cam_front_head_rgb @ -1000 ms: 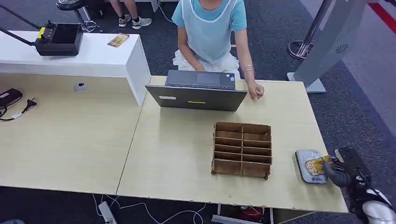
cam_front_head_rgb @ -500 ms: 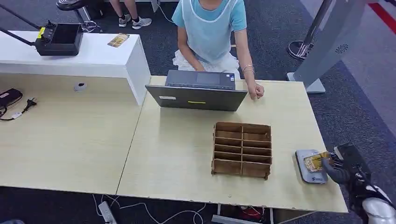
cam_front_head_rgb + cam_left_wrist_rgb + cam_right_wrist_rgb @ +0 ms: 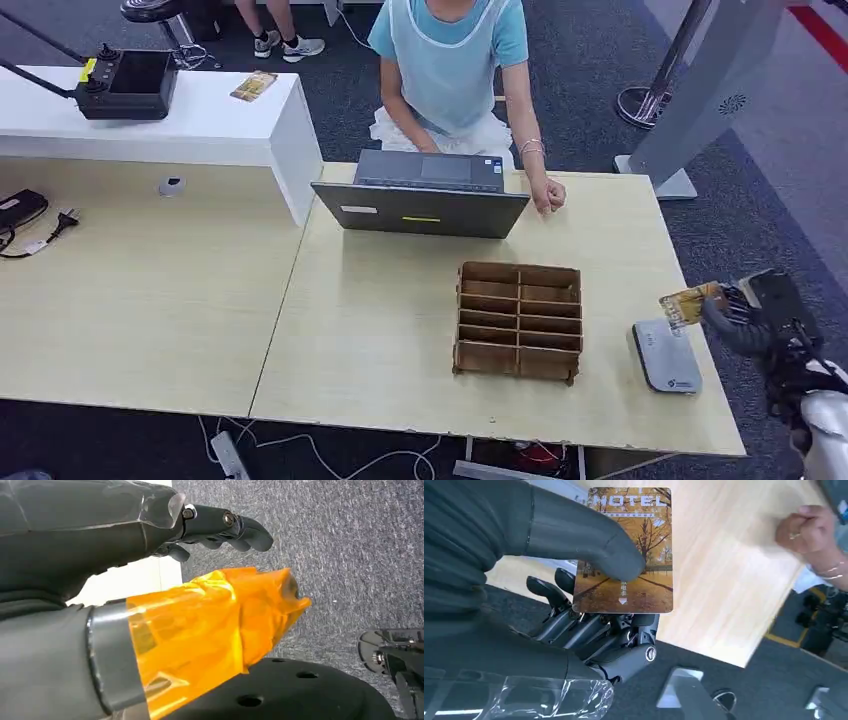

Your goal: Pass the card to the sensor for recognition and then transmit it.

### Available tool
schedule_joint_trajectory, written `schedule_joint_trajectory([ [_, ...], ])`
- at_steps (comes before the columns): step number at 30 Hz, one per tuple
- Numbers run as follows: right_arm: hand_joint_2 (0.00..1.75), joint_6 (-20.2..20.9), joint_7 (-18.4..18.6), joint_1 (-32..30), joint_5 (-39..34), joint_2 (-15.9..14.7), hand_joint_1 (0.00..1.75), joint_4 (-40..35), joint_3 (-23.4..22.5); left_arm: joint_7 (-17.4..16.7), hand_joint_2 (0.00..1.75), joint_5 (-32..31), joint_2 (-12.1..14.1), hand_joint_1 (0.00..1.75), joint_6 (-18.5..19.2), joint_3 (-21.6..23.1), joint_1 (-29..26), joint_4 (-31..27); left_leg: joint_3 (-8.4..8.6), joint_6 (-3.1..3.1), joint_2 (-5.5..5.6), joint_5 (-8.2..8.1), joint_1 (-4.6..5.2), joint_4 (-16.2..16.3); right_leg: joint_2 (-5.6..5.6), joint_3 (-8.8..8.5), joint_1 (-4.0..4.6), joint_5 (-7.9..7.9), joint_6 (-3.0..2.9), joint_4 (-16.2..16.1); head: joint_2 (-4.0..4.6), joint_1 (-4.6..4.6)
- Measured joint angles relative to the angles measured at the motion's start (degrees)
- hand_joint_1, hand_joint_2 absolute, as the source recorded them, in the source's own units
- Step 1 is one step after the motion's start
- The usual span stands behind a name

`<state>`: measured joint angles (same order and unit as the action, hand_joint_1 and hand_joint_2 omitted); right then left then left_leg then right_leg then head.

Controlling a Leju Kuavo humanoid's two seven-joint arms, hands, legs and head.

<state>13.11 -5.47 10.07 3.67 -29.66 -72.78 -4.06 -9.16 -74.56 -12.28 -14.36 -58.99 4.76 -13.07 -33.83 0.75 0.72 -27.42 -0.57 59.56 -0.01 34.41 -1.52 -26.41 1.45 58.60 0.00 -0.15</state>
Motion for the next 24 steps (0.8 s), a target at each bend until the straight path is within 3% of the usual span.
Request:
schedule_joint_trajectory([
  [11,1.75,-1.2,-0.02,10.56,3.11,-1.66,1.75,-3.35,4.18,0.09,0.0,-0.26,0.0,0.0,0.31,0.0,0.03,0.0,0.01,0.02,-0.06,0.02,0.0,0.0,-0.07,0.0,0.0,0.02,-0.02,0.02,0.0,-0.02],
  [24,1.75,-6.14,2.93,30.78,15.25,0.41,1.75,1.15,17.96,0.09,0.0,-1.22,-0.04,0.0,1.14,0.0,0.22,0.0,-0.01,0.03,-0.04,0.07,-0.02,0.0,-0.06,0.04,0.01,0.05,-0.05,0.05,0.0,-0.02],
])
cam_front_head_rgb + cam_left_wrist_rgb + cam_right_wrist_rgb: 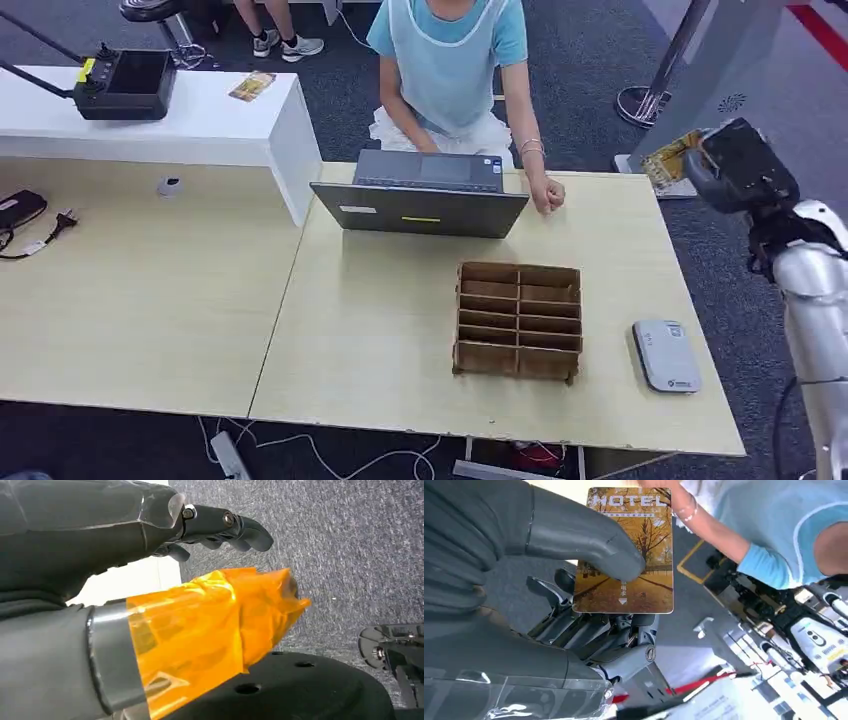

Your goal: Pass the card to the sensor for recognition and then transmit it.

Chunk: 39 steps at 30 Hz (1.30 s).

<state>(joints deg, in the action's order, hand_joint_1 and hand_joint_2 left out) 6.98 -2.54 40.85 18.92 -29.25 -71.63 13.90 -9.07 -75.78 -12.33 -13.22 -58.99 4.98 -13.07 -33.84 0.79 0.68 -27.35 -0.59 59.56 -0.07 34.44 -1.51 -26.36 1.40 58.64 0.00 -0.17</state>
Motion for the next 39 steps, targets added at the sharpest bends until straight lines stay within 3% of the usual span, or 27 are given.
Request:
schedule_joint_trajectory([
  [5,1.75,-4.42,1.64,5.96,7.81,1.64,1.75,2.74,4.49,0.0,0.0,-0.31,0.0,0.0,0.26,0.04,0.05,-0.02,-0.02,0.01,0.04,0.01,0.0,0.0,0.04,0.0,0.0,0.0,0.0,0.0,0.0,0.02],
  [17,1.75,-6.04,3.37,16.65,15.46,7.19,1.75,10.39,10.13,0.0,0.0,-1.03,0.0,0.0,0.79,0.87,0.11,0.0,-0.03,0.03,0.05,0.03,-0.01,0.0,0.04,0.02,0.01,0.0,0.0,0.01,0.0,0.02],
  [22,1.75,-8.79,4.72,19.4,19.0,9.66,1.75,13.22,11.26,0.0,0.0,-1.29,0.0,0.0,0.81,1.2,0.11,0.0,-0.03,0.03,0.04,0.03,-0.01,0.0,0.03,0.02,0.01,0.0,0.0,0.01,0.0,0.02],
  [29,1.75,-8.77,5.68,22.94,21.44,13.11,1.75,16.83,12.09,0.0,0.0,-1.44,0.0,0.0,0.83,1.92,0.12,0.0,-0.04,0.05,0.03,0.04,-0.01,0.0,0.01,0.04,0.01,0.0,0.0,0.01,0.0,0.02],
  [39,1.75,-9.31,5.33,27.19,31.5,16.35,1.75,22.02,16.84,0.0,0.0,-1.86,0.0,0.0,1.27,2.36,0.2,0.0,-0.03,0.05,0.01,0.04,-0.01,0.0,-0.03,0.06,0.01,0.01,-0.01,0.02,0.0,0.0],
])
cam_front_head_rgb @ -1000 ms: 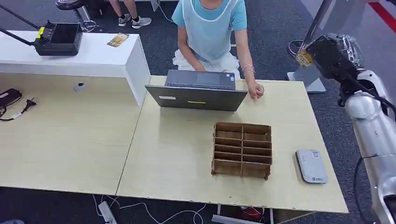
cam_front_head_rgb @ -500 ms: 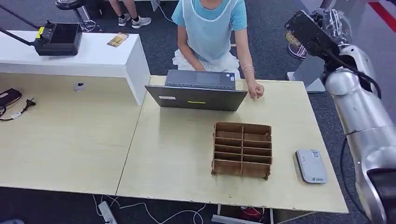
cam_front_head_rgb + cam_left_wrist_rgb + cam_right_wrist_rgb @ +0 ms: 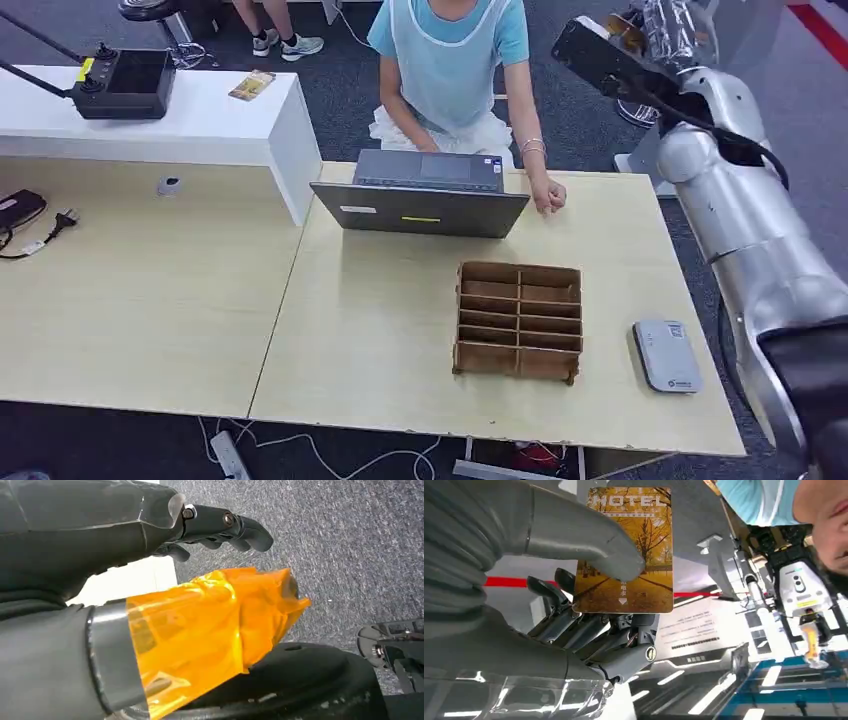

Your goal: Pass the card to the sensor for recognition and then transmit it.

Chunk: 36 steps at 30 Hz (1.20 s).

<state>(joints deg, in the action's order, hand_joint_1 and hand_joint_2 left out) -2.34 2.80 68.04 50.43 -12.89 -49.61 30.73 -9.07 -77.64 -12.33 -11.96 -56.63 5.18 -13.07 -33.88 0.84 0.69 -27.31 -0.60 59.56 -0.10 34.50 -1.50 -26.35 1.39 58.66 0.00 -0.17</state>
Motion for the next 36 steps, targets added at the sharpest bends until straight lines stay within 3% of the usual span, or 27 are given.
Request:
schedule_joint_trajectory([
  [14,1.75,-0.15,-0.26,1.24,2.49,4.11,1.75,8.04,2.53,-0.02,0.0,-0.37,0.02,0.0,0.39,0.5,0.03,0.0,0.0,0.02,0.03,0.02,-0.01,0.0,0.03,0.0,0.01,0.0,0.0,0.0,0.0,0.02],
  [25,1.75,-0.87,0.39,1.24,3.43,5.05,1.75,12.13,3.01,-0.02,0.0,-0.35,0.07,0.0,0.46,1.01,-0.02,0.0,0.0,0.02,0.03,0.02,-0.01,0.0,0.03,0.0,0.01,0.0,0.0,0.0,0.0,0.02],
  [26,1.75,-0.87,0.39,1.24,3.45,5.07,1.41,12.39,3.01,0.0,0.0,-0.29,0.07,0.0,0.46,1.01,-0.03,-0.02,0.0,0.02,0.03,0.02,-0.01,0.0,0.03,0.0,0.01,0.0,0.0,0.0,0.0,0.02],
  [27,1.75,-0.87,0.39,1.24,3.45,5.09,0.0,12.59,3.01,0.0,0.0,-0.17,0.09,0.0,0.46,1.01,-0.04,0.0,0.0,0.02,0.03,0.02,-0.01,0.0,0.03,0.0,0.01,0.0,0.0,0.0,0.0,0.02],
  [36,1.75,-3.5,0.63,0.9,3.17,5.09,0.0,13.37,2.16,-0.02,0.0,-0.28,0.13,0.0,0.44,1.03,-0.05,-0.02,0.0,0.02,0.02,0.02,-0.01,0.0,0.02,0.01,0.01,0.0,0.0,0.0,0.0,0.02],
])
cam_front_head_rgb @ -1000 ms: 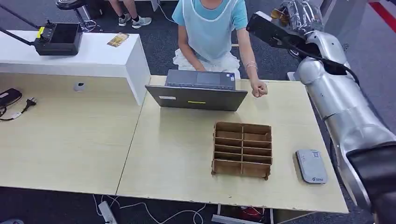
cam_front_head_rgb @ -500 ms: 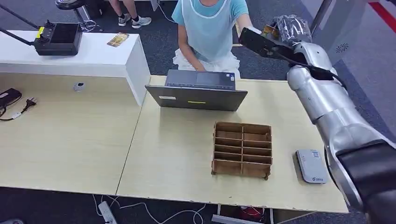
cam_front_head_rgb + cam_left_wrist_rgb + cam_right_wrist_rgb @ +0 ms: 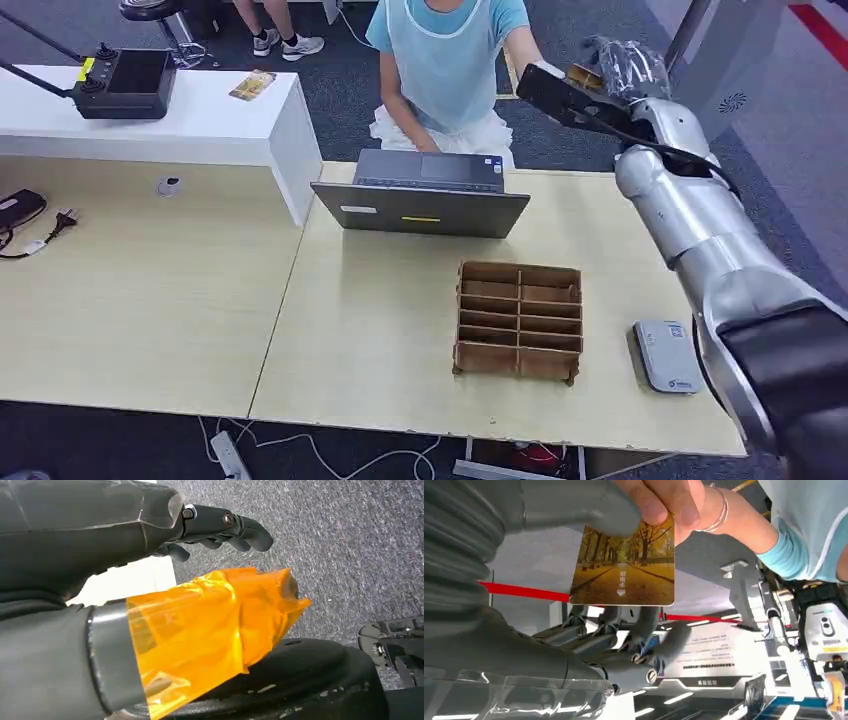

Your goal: Pass the card to the sensor for recognition and then transmit it.

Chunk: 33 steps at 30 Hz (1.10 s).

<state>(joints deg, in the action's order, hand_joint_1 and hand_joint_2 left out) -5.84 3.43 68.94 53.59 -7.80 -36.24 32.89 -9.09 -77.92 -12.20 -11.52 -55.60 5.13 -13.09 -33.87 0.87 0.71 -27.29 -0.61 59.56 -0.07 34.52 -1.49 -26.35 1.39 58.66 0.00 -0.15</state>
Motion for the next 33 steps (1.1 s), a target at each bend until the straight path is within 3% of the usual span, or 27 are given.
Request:
schedule_joint_trajectory([
  [7,1.75,-4.74,-0.81,-2.85,-2.89,0.0,0.0,-4.09,-3.67,0.0,0.0,-0.31,0.24,0.0,-0.28,0.17,-0.03,0.0,0.0,0.0,-0.01,0.0,0.0,0.0,-0.01,0.02,0.0,0.0,0.0,0.0,0.0,0.0],
  [14,1.75,-8.52,-5.25,-11.72,-17.76,0.28,0.0,-16.77,-13.1,0.0,0.0,-0.04,0.42,0.0,-0.9,0.17,-0.23,0.02,-0.02,0.0,0.04,-0.01,0.0,0.0,0.04,0.01,0.0,-0.01,0.0,0.0,0.0,0.0],
  [22,1.75,-7.91,-13.45,-26.75,-34.87,0.96,0.0,-36.49,-21.55,-0.55,0.0,-0.28,0.48,0.0,-1.46,0.17,-0.5,0.0,-0.04,-0.01,0.04,-0.03,0.0,-0.01,0.04,0.03,0.0,-0.02,0.0,-0.02,0.0,-0.02],
  [29,1.75,-8.7,-18.21,-38.05,-44.33,1.49,0.0,-51.96,-23.76,-0.72,0.0,-0.37,0.74,0.0,-1.81,0.17,-0.73,0.0,-0.04,0.0,0.02,-0.05,-0.01,-0.03,0.03,0.06,0.0,-0.05,0.01,-0.02,0.0,0.0],
  [33,1.75,-7.58,-19.17,-44.77,-49.18,1.49,0.0,-59.37,-23.87,-0.85,0.0,0.13,0.83,0.0,-2.23,0.17,-0.75,0.02,-0.04,-0.01,0.03,-0.06,0.0,-0.03,0.03,0.05,0.0,-0.08,0.02,-0.02,0.0,0.0],
])
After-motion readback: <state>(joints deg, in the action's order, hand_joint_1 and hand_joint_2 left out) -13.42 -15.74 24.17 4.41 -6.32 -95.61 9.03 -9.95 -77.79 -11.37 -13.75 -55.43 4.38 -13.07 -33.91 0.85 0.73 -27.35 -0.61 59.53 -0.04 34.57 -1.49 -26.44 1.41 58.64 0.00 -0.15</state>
